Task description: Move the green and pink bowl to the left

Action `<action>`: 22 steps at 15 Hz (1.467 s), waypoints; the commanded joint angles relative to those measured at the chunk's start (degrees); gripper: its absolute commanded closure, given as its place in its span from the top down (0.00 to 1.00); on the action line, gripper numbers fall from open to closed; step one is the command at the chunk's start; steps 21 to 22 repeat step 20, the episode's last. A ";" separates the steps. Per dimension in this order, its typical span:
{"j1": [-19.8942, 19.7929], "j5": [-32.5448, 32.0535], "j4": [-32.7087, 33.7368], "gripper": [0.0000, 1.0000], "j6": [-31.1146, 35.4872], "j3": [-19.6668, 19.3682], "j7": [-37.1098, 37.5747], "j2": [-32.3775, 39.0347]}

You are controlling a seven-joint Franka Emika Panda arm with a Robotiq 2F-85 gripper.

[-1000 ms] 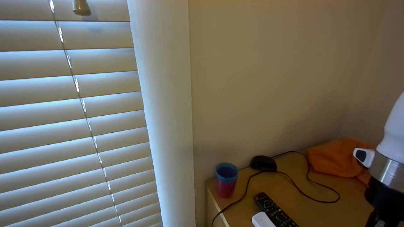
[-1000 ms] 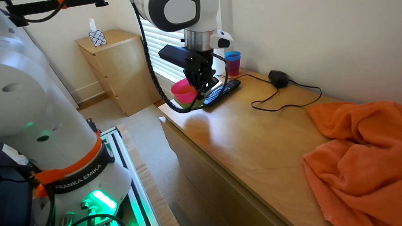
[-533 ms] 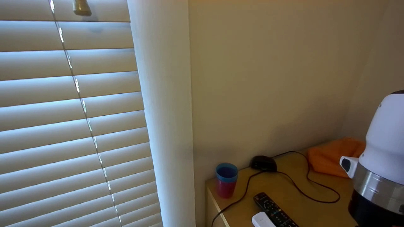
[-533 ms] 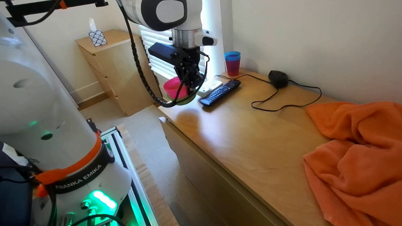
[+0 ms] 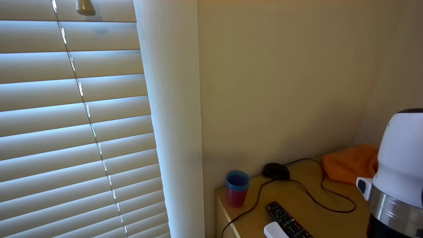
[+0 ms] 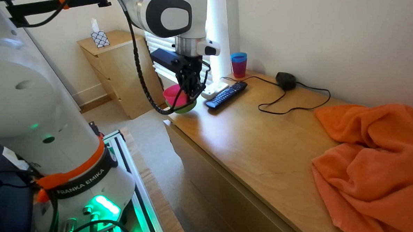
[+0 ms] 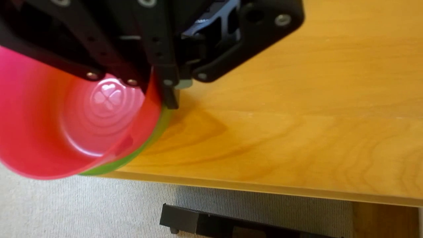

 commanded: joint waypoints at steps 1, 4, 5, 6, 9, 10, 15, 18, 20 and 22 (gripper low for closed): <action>0.09 2.58 0.05 0.01 0.41 -0.45 -1.08 2.09; -0.17 2.14 0.07 0.37 -0.46 -0.20 -0.69 3.06; -0.30 1.65 0.07 0.45 -0.43 -0.14 -0.21 3.22; -0.45 1.42 0.07 0.52 -0.50 -0.18 -0.33 3.04; -0.79 0.59 0.21 0.74 -0.53 -0.32 -0.19 1.15; -1.09 -0.85 0.40 0.83 -0.64 -0.40 0.51 -1.21; -2.98 -4.14 -1.30 1.00 -0.06 -1.34 4.50 -14.33; -4.69 -5.39 -0.52 1.00 0.02 -1.86 7.63 -19.64; -3.28 -4.40 0.02 1.00 1.06 -2.46 5.30 -16.60; -3.28 -4.40 0.02 1.00 1.06 -2.46 5.30 -16.60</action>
